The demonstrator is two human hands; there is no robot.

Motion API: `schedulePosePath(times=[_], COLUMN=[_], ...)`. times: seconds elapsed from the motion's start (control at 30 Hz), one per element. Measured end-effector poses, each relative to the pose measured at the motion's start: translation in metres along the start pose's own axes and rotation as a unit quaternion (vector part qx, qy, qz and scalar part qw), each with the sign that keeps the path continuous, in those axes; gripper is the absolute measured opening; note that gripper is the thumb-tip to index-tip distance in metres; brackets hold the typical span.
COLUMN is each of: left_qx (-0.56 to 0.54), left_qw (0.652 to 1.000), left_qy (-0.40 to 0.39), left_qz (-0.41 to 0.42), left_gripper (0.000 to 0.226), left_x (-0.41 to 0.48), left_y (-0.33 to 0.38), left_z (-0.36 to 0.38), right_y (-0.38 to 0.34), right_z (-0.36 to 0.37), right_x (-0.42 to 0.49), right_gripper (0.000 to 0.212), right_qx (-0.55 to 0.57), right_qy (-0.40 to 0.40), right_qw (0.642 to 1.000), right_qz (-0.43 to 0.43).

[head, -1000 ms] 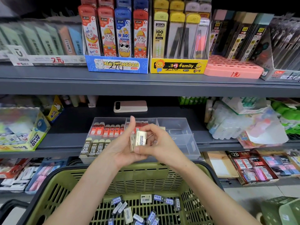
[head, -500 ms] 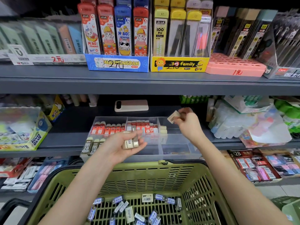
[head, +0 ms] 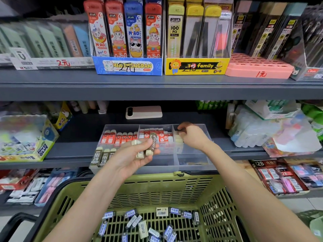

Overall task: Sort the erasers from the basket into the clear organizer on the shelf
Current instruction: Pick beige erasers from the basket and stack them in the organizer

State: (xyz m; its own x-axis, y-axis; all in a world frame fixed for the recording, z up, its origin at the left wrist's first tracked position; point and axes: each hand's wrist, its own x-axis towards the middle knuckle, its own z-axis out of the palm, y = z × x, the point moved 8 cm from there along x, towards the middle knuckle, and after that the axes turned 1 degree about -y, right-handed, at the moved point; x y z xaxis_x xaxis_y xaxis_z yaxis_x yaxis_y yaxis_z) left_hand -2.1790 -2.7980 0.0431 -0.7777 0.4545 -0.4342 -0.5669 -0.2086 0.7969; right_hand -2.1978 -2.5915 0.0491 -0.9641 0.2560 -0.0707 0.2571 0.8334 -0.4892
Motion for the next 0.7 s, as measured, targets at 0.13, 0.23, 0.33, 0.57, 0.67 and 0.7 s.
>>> schedulePosePath(times=[0.13, 0.23, 0.33, 0.57, 0.67, 0.7], left_qx=[-0.030, -0.033, -0.033, -0.003, 0.039, 0.050], left_qw=[0.999, 0.999, 0.999, 0.998, 0.997, 0.997], left_qy=[0.029, 0.028, 0.013, -0.056, -0.063, -0.060], left_qz=[-0.001, -0.003, -0.006, -0.028, -0.023, -0.019], left_gripper=[0.031, 0.027, 0.025, 0.023, 0.020, 0.023], left_x=[-0.001, -0.002, -0.004, -0.012, -0.020, -0.022], left_y=[0.000, -0.001, -0.001, -0.002, 0.001, 0.002], left_z=[-0.002, 0.001, 0.008, 0.028, 0.023, 0.020], right_y=[0.002, -0.004, -0.031, -0.083, -0.087, -0.088], right_z=[0.006, -0.012, -0.029, -0.021, -0.029, -0.028], right_x=[-0.002, -0.012, -0.033, -0.080, -0.087, -0.090], right_gripper=[0.029, 0.029, 0.025, 0.035, 0.023, 0.020], right_qx=[-0.007, -0.042, 0.066, 0.182, 0.137, 0.148], right_qy=[-0.048, 0.019, 0.070, -0.084, -0.042, -0.050], right_qw=[0.999, 0.999, 0.994, 0.958, 0.964, 0.962], right_qz=[0.018, 0.019, -0.051, -0.205, -0.225, -0.223])
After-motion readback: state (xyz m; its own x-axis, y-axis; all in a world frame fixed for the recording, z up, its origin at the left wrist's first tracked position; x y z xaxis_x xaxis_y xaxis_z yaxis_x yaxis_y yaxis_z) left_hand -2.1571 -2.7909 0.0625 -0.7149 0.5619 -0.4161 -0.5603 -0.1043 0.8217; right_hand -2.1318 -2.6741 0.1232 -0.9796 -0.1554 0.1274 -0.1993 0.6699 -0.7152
